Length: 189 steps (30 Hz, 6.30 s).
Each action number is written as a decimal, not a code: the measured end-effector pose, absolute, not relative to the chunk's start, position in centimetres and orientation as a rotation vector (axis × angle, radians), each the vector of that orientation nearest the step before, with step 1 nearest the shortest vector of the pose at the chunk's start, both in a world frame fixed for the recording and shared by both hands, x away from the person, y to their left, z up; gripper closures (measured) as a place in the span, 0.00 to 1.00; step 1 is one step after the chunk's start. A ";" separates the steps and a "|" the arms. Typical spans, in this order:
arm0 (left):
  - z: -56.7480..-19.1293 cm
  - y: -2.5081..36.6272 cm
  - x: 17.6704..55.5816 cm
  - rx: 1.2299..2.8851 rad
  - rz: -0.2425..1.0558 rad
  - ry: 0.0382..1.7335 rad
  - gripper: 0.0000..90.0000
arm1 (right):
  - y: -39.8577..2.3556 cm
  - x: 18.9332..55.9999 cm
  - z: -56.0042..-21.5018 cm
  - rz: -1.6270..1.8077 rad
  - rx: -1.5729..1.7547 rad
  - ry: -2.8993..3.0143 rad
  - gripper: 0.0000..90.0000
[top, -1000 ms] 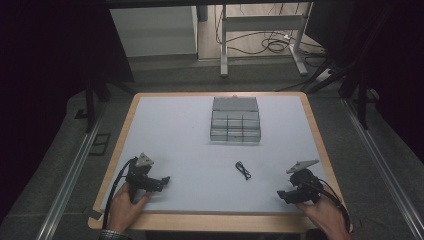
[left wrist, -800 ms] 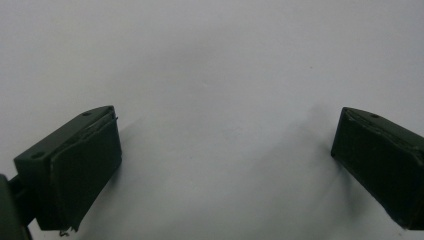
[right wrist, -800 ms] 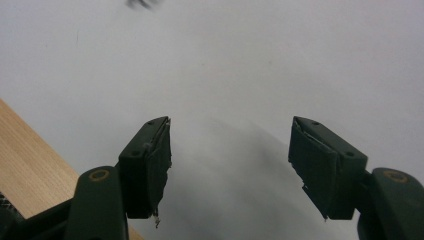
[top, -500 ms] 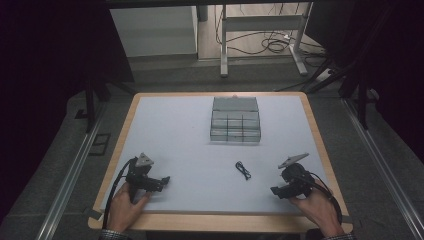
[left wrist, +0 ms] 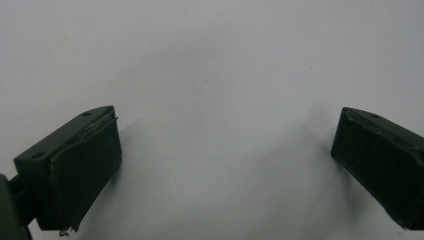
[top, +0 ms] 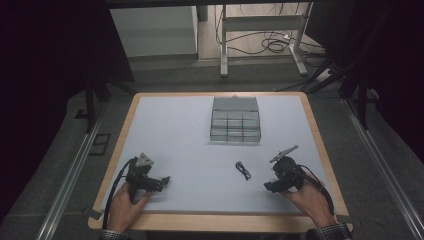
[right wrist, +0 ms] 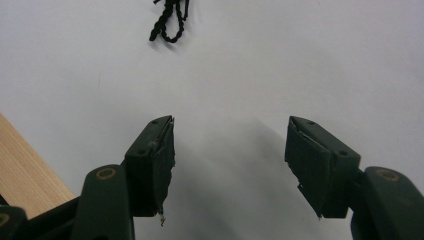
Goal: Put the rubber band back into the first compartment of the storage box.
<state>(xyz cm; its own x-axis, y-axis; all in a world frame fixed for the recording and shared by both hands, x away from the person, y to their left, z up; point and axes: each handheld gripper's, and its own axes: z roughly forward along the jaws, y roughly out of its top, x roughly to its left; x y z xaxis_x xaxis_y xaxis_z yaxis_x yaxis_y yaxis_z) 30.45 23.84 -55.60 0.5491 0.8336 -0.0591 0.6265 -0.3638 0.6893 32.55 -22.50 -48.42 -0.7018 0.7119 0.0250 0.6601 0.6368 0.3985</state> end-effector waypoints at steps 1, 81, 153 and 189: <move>-55.6 23.8 30.4 2.112 0.396 1.170 0.00 | -22.3 32.6 -48.4 0.573 1.144 2.725 0.41; -55.6 23.8 30.4 2.112 0.396 1.171 0.00 | -12.1 38.1 -48.7 0.102 0.983 2.978 0.96; -55.6 23.8 30.4 2.112 0.396 1.171 0.00 | -13.2 41.1 -45.4 0.644 1.071 2.659 0.95; -55.6 23.8 30.4 2.112 0.396 1.171 0.00 | -12.2 45.6 -45.5 0.749 1.127 2.510 0.95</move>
<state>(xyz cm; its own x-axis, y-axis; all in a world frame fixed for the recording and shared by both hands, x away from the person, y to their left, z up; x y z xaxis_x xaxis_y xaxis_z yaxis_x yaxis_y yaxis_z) 30.45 23.84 -55.60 0.5491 0.8336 -0.0592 0.6266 -0.3638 0.6892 45.64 -12.23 -45.49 -0.6524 0.7563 -0.0488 0.6060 0.5593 0.5657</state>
